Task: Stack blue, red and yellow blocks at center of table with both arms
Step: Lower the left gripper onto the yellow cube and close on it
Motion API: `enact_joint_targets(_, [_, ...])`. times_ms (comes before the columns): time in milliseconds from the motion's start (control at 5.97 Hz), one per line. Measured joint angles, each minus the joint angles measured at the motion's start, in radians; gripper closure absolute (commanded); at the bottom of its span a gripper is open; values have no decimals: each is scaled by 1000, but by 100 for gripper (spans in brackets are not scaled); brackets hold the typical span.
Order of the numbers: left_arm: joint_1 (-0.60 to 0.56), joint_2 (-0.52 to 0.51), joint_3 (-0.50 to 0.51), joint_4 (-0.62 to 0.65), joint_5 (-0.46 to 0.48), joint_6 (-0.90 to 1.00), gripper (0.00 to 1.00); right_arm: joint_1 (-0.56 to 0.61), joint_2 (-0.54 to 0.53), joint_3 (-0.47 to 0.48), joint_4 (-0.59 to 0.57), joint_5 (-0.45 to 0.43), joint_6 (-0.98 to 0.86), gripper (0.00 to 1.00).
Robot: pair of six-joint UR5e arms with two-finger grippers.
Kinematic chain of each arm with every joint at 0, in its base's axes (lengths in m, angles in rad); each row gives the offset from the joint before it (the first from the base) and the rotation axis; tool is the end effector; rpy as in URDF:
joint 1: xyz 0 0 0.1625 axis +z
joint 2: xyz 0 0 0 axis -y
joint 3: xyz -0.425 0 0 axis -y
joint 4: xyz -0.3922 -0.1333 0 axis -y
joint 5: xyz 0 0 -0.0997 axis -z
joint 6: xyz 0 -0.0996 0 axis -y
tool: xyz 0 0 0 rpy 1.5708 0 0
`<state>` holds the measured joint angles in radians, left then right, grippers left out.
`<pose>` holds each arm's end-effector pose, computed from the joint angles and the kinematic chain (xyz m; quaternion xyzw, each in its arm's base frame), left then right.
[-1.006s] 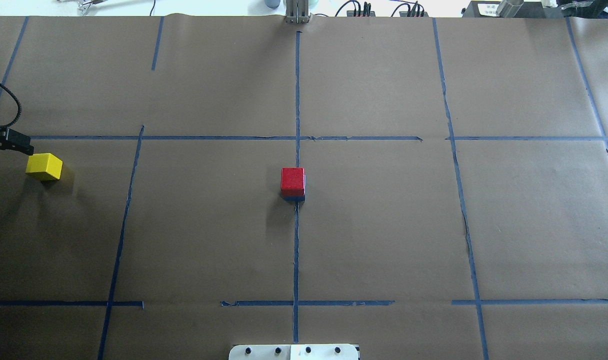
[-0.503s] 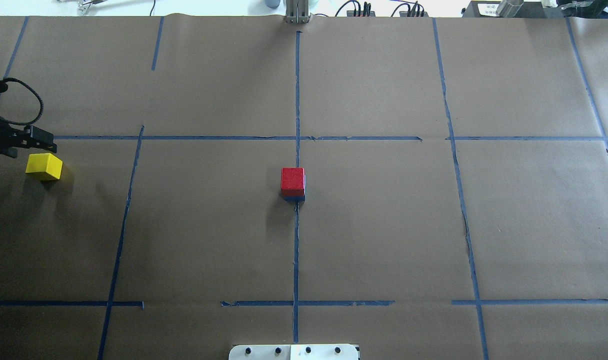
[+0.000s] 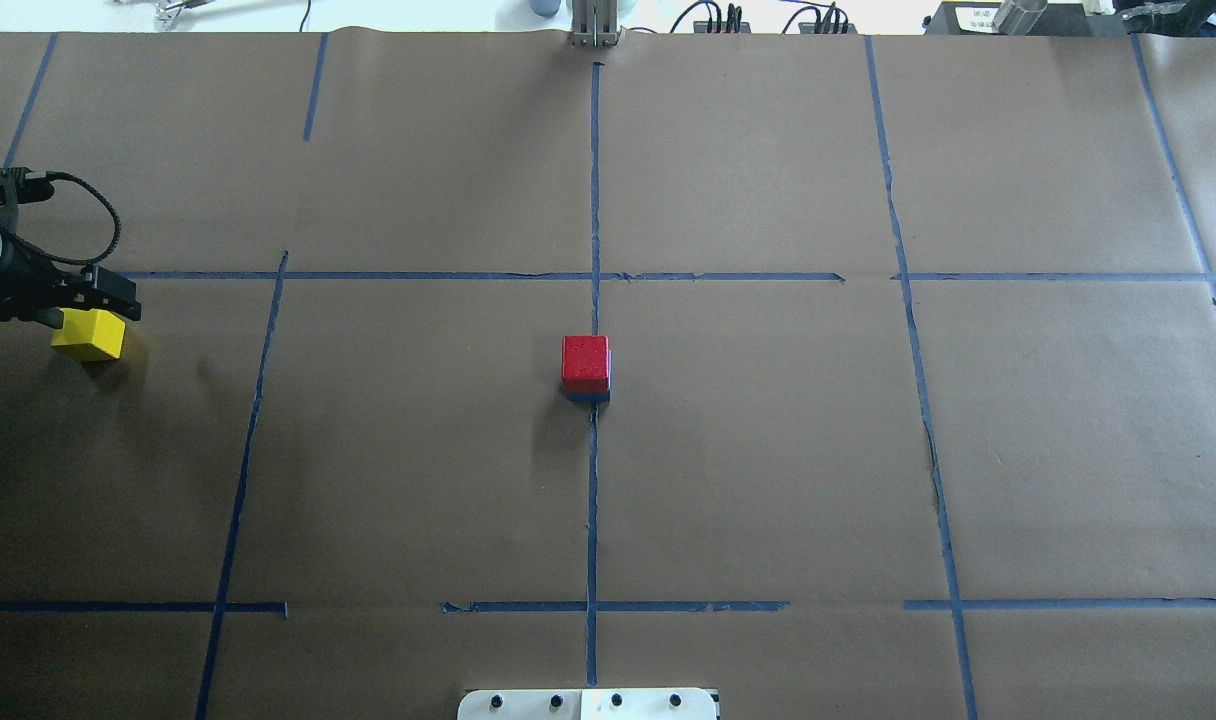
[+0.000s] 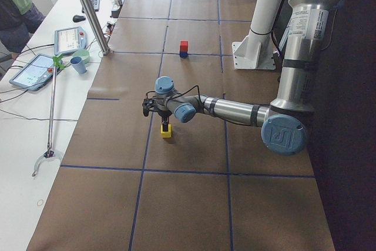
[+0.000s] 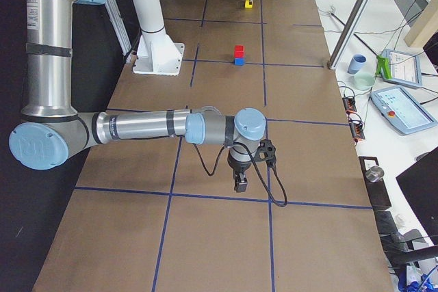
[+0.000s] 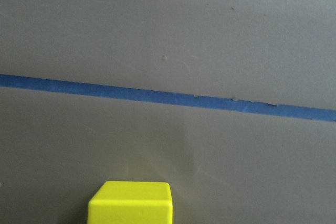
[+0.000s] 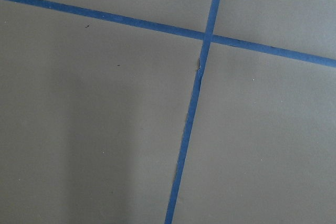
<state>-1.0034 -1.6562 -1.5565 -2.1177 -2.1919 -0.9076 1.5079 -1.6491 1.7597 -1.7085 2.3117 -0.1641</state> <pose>0.2351 -0.5091 0.5663 0.0186 0.4102 -0.0620 0.9097 0.0374 -0.4575 0.6191 0.0057 -0.3622 -0.1007 0.9266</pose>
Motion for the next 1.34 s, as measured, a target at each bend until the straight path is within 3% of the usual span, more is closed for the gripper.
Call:
enact_joint_targets(503, [-12, 3, -7, 5, -75, 5, 0, 0, 0, 1, 0, 0, 0, 0])
enact_joint_targets(1341, [-56, -1, 29, 8, -26, 66, 0, 0, 0, 0, 0, 0, 1, 0])
